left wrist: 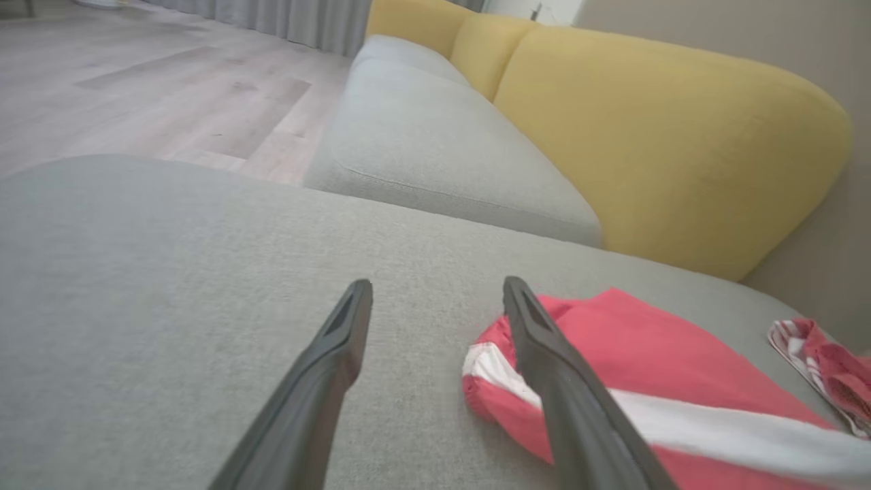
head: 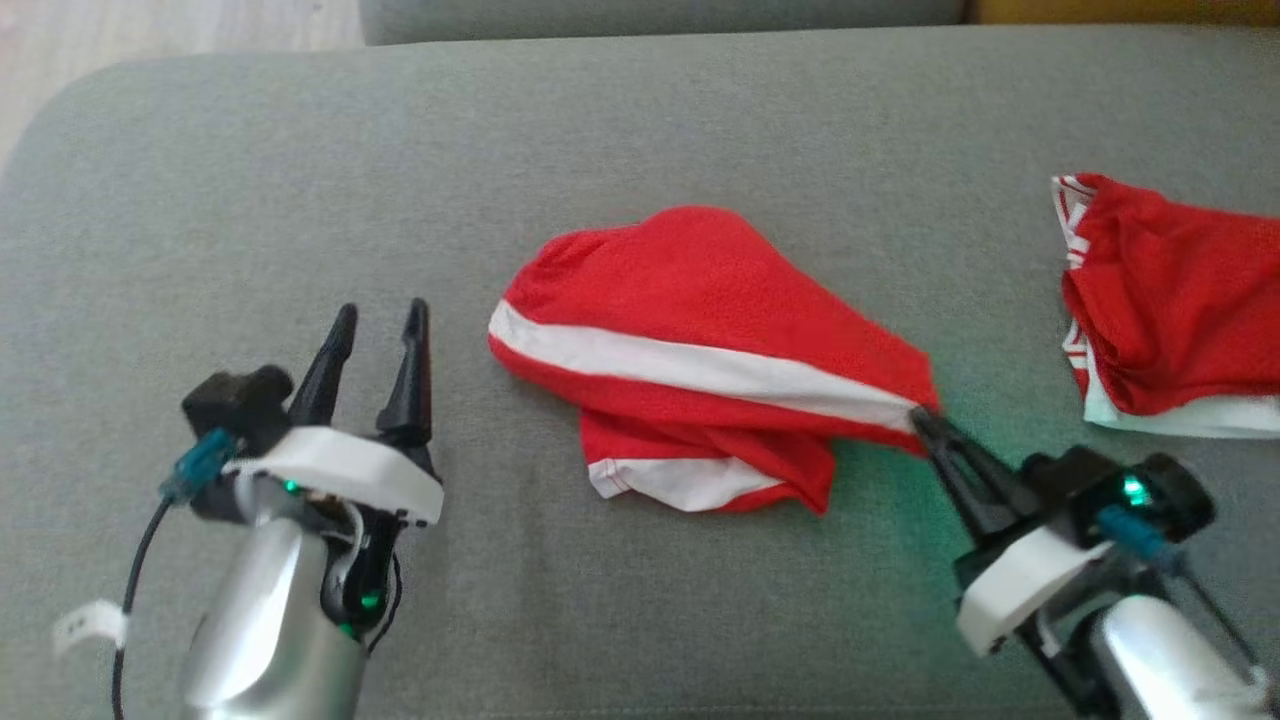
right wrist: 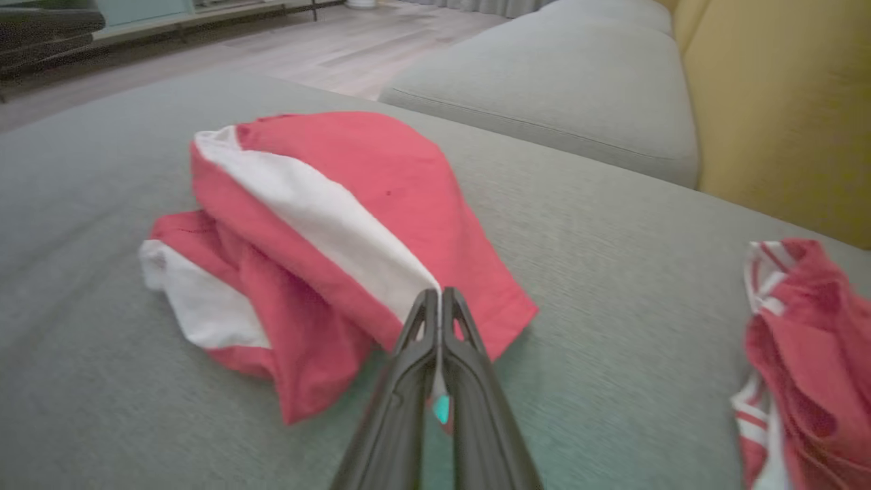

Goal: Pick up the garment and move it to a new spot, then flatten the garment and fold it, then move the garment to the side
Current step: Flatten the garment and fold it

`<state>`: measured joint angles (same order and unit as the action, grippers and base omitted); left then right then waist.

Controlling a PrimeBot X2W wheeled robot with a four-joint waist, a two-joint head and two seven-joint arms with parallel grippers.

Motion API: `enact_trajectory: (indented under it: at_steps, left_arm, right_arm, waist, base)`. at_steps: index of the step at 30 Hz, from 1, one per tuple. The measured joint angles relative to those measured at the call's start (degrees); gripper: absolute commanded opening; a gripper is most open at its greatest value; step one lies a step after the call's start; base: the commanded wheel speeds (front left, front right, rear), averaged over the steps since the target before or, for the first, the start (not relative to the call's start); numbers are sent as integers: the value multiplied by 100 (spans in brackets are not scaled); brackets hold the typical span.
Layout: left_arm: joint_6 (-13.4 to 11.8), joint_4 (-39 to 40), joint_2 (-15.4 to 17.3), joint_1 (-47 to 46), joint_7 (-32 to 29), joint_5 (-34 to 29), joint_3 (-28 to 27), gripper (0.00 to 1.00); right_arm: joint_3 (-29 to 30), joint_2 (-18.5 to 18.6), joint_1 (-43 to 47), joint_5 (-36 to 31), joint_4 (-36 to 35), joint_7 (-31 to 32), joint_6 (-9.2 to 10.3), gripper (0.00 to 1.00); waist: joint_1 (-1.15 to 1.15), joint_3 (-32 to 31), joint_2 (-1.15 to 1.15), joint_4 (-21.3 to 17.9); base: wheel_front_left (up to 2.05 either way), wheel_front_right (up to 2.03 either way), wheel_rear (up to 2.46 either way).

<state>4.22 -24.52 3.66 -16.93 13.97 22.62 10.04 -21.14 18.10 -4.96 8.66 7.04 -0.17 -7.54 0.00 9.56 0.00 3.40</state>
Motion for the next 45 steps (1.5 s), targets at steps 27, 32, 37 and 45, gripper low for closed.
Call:
enact_trajectory:
  at_steps: [27, 32, 37, 45]
  left_arm:
    - [291, -326, 944, -742, -800, 1552, 2238, 100]
    - [291, -71, 1101, -770, -791, 2001, 2648, 100]
    - [291, -108, 1232, -836, -781, 2157, 2814, 100]
    - [291, -338, 1268, -1078, -770, 2418, 3172, 100]
  right_arm:
    - [881, -185, -297, -112, 576, -92, 0, 0]
    - [883, -185, -303, -111, 609, -92, 0, 0]
    - [878, -187, -335, -112, 612, -92, 0, 0]
    - [855, -190, -421, -112, 616, -92, 0, 0]
  waist:
    - [0, 524, 0, -166]
    - [0, 523, 0, -153]
    - [0, 540, 0, -174]
    - [0, 570, 0, -246]
  base:
    - [0, 0, 0]
    - [0, 0, 0]
    - [0, 0, 0]
    - [0, 0, 0]
